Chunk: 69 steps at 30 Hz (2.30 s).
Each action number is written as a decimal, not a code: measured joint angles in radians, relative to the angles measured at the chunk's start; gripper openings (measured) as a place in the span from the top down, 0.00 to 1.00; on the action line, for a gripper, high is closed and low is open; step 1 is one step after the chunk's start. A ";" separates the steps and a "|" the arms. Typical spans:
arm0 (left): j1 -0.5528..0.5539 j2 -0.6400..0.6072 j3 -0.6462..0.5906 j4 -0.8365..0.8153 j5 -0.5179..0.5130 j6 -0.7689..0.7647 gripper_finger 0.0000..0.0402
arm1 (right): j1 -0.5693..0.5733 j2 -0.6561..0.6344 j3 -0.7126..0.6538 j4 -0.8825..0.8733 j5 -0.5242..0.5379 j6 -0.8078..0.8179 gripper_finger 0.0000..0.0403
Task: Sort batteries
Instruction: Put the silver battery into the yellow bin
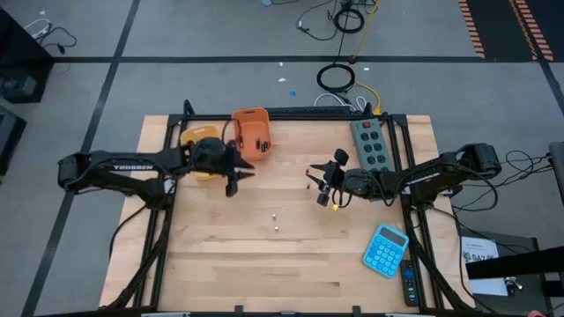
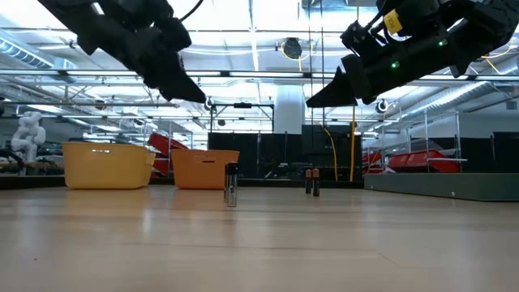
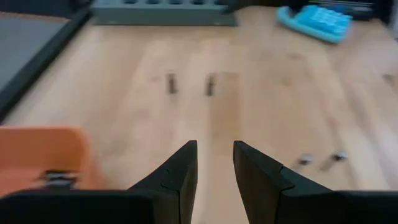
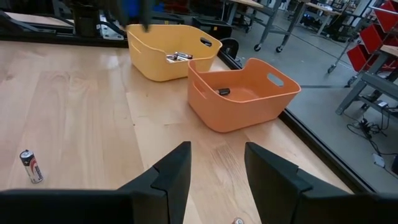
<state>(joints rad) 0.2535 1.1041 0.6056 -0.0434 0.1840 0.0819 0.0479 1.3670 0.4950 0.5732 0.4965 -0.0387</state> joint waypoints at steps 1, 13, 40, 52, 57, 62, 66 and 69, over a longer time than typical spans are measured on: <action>-0.025 0.005 0.000 0.008 0.000 -0.013 0.72 | 0.000 0.000 0.000 0.000 0.000 0.000 0.65; -0.247 0.225 -0.001 0.112 0.000 -0.050 0.72 | 0.000 0.000 0.000 0.007 0.000 -0.003 0.65; -0.308 0.537 0.025 0.306 0.000 -0.102 0.72 | 0.000 0.000 0.000 0.023 -0.001 -0.003 0.65; -0.313 0.595 0.075 0.305 -0.003 -0.097 0.72 | 0.000 0.000 0.000 0.022 -0.004 -0.003 0.65; -0.313 0.596 0.075 0.309 -0.005 -0.092 0.72 | 0.000 0.000 0.000 0.022 -0.004 -0.003 0.65; -0.313 0.596 0.075 0.326 -0.005 -0.076 0.72 | 0.000 0.000 0.000 0.022 -0.004 -0.003 0.65; -0.313 0.596 0.075 0.335 -0.005 -0.074 0.72 | 0.000 0.000 0.000 0.022 -0.004 -0.003 0.65; -0.313 0.596 0.075 0.348 -0.005 -0.073 0.72 | 0.000 0.000 0.000 0.022 -0.004 -0.003 0.65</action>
<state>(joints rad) -0.0597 1.7000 0.6807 0.3046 0.1789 0.0093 0.0479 1.3670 0.4950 0.5953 0.4923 -0.0414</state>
